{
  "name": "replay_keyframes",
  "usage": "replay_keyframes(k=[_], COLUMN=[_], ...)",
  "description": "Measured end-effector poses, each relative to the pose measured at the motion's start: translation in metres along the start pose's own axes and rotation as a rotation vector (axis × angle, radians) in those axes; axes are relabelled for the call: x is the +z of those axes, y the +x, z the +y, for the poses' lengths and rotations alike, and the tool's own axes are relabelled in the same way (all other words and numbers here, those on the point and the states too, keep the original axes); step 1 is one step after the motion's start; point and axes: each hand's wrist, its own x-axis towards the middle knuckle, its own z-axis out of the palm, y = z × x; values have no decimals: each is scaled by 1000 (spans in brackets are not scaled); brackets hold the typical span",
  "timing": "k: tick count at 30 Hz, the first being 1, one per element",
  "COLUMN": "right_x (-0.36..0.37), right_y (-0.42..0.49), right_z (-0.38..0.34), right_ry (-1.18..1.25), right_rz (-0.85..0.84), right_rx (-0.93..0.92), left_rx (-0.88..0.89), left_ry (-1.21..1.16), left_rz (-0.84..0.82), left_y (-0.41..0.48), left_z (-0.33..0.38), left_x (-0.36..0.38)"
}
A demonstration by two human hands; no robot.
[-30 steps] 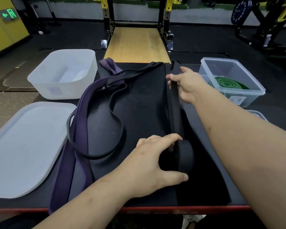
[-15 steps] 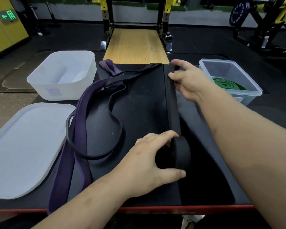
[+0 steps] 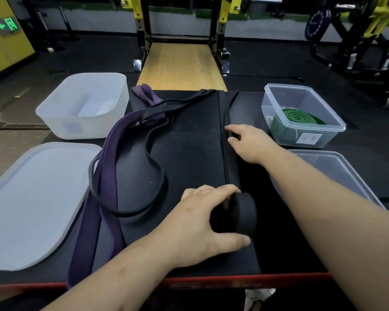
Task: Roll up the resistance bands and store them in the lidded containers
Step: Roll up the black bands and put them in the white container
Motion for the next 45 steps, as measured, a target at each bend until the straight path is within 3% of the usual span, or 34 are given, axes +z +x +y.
replay_keyframes(k=[9,18,26,31,34,38,42,45], right_x=[-18,-30,-14,-6,13,16,18,16], right_y=[-142,-211,-206,-193,-187,-187,-187,-188], right_z=[-10,0,8,19,12,6,2,2], right_ry=[-26,305,403,330,349,548,390,399], right_rz=[-159,-371,-239,71,61,34,12,37], right_rx=[-120,-100,-213,-63,-49,-51,-171,-177], left_rx=[10,-31,-6,16,50,84,66,68], left_ry=[50,65,40,51,48,12,17,21], left_rz=[29,13,21,18,36,75,58,60], left_y=[-6,0,1,-1,-2,-5,-5,-5], left_z=[0,1,0,-3,-2,3,2,2], left_x=[7,8,3,5,6,5,7,7])
